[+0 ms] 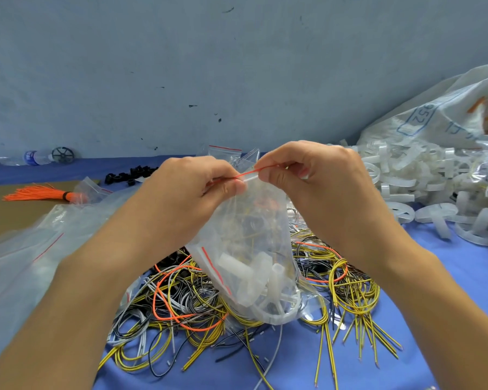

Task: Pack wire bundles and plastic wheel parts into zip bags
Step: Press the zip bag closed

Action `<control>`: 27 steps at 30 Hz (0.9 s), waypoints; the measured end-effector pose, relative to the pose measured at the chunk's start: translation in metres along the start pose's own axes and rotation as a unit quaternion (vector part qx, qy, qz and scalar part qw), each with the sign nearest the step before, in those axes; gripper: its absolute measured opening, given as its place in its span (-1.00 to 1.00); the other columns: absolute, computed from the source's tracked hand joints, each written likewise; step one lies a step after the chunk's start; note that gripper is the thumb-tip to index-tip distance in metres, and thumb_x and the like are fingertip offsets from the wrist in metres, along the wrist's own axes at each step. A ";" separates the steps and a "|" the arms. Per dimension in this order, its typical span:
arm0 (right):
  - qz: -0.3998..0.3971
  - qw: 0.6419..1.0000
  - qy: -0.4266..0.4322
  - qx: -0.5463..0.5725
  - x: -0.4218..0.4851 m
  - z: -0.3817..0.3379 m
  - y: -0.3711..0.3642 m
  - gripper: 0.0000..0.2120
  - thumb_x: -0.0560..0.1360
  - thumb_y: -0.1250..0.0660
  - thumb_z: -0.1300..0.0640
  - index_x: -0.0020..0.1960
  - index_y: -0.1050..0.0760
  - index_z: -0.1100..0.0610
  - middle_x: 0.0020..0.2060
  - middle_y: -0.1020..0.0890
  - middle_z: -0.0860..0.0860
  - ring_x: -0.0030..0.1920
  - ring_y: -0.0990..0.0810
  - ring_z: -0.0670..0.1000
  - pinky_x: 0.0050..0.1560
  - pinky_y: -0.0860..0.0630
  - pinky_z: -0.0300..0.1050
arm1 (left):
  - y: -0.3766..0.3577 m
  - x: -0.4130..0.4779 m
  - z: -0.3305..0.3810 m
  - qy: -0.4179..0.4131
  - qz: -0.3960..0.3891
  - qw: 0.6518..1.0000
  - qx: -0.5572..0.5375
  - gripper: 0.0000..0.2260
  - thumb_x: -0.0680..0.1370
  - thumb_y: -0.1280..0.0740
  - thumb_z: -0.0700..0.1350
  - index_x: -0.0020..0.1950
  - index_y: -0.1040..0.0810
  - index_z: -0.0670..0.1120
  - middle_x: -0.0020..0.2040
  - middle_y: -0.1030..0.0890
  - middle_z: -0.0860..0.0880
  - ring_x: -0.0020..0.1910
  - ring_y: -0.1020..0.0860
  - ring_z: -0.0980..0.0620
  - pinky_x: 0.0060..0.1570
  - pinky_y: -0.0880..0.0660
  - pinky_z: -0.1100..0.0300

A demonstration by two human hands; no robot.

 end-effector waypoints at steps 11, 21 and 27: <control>0.026 0.996 -0.048 0.073 0.003 0.025 0.009 -0.82 0.48 -0.46 0.15 -0.14 -0.66 -0.15 -0.29 -0.66 -0.29 -0.29 -0.58 -0.25 -0.22 -0.40 -0.47 | 0.008 -0.007 -0.026 0.035 -0.014 0.999 0.012 -0.88 0.56 -0.35 0.03 -0.04 -0.67 0.06 -0.21 -0.63 0.10 -0.19 -0.53 0.15 -0.14 -0.41 0.21; 0.040 0.994 -0.063 0.083 0.003 0.041 0.015 -0.87 0.49 -0.46 0.16 -0.07 -0.69 -0.06 -0.30 -0.66 -0.31 -0.32 -0.57 -0.27 -0.24 -0.38 -0.49 | 0.014 -0.013 -0.041 0.081 -0.021 0.996 -0.017 -0.91 0.54 -0.38 0.01 -0.06 -0.68 0.07 -0.23 -0.66 0.18 -0.21 -0.56 0.29 -0.21 -0.40 0.42; 0.047 0.991 -0.078 0.103 0.003 0.042 0.019 -0.90 0.49 -0.46 0.17 -0.07 -0.70 -0.01 -0.32 -0.67 -0.29 -0.34 -0.57 -0.27 -0.27 -0.38 -0.50 | 0.017 -0.013 -0.046 0.108 -0.013 0.994 -0.033 -0.90 0.51 -0.39 0.07 -0.08 -0.68 0.11 -0.22 -0.68 0.18 -0.21 -0.59 0.25 -0.11 -0.49 0.21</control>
Point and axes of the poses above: each hand's wrist, its own x-axis towards the middle knuckle, its own y-axis out of the back of the hand, z = x × y, the point moved 2 cm from there along x, towards the middle knuckle
